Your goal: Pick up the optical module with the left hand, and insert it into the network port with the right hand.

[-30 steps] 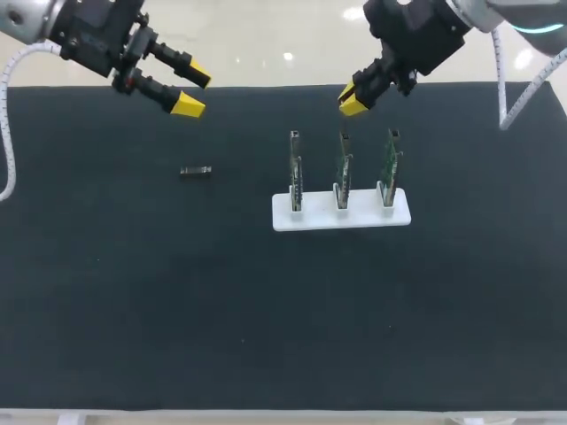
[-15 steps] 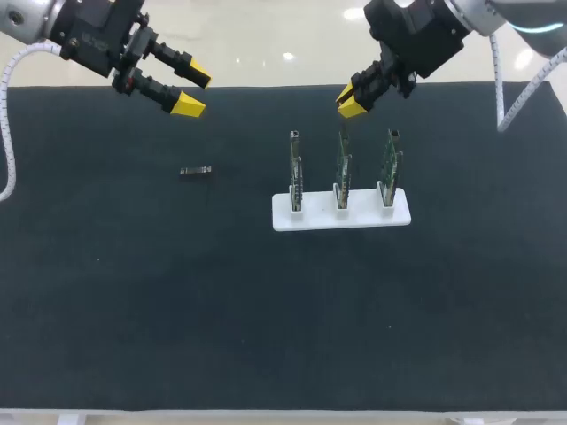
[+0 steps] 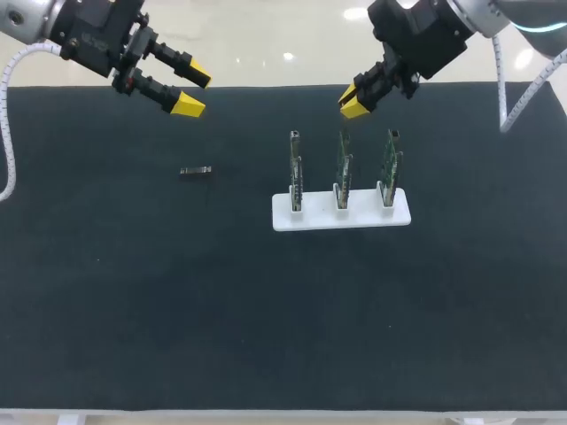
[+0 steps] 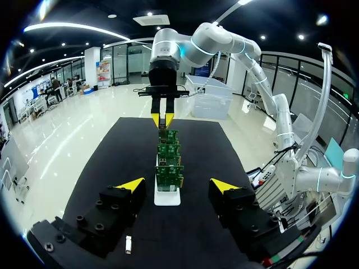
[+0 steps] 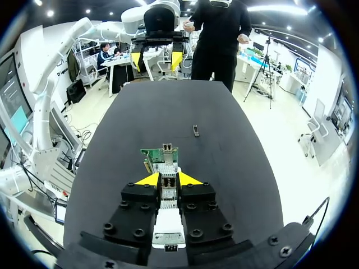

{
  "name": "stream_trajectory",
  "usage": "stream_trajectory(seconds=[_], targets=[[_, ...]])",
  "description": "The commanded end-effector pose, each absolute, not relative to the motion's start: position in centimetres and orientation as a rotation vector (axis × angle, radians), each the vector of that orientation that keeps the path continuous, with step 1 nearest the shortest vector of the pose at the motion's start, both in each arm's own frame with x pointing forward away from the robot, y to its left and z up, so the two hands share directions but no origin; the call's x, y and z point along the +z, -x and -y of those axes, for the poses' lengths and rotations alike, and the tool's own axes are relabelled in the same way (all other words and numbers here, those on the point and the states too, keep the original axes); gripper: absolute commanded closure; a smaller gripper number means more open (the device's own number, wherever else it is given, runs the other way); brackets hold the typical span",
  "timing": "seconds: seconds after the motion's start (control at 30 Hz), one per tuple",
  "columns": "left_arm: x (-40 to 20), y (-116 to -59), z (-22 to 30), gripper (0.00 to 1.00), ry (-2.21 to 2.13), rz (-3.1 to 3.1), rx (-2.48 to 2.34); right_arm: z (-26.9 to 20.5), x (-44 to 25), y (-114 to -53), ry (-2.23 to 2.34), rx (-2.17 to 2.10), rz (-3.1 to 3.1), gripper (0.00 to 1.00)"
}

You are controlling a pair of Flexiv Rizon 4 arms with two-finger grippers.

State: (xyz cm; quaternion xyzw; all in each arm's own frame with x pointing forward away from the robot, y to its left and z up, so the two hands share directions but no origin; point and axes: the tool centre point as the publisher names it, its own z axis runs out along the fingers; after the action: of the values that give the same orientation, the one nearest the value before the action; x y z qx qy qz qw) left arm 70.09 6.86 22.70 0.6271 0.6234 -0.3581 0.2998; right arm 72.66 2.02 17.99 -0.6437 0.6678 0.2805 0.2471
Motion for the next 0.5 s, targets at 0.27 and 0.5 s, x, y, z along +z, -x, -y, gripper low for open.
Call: stream_trajectory(seconds=[0.27, 0.5], targets=[[22.71, -70.17, -6.82, 0.0, -1.667, -1.658, -0.95, -1.66, 17.53, -72.49, 1.745, 0.772, -1.811, 1.0], [22.71, -70.17, -6.82, 0.0, -1.667, -1.658, -0.95, -1.49, 17.43, -72.46, 1.751, 0.763, -1.821, 1.0]])
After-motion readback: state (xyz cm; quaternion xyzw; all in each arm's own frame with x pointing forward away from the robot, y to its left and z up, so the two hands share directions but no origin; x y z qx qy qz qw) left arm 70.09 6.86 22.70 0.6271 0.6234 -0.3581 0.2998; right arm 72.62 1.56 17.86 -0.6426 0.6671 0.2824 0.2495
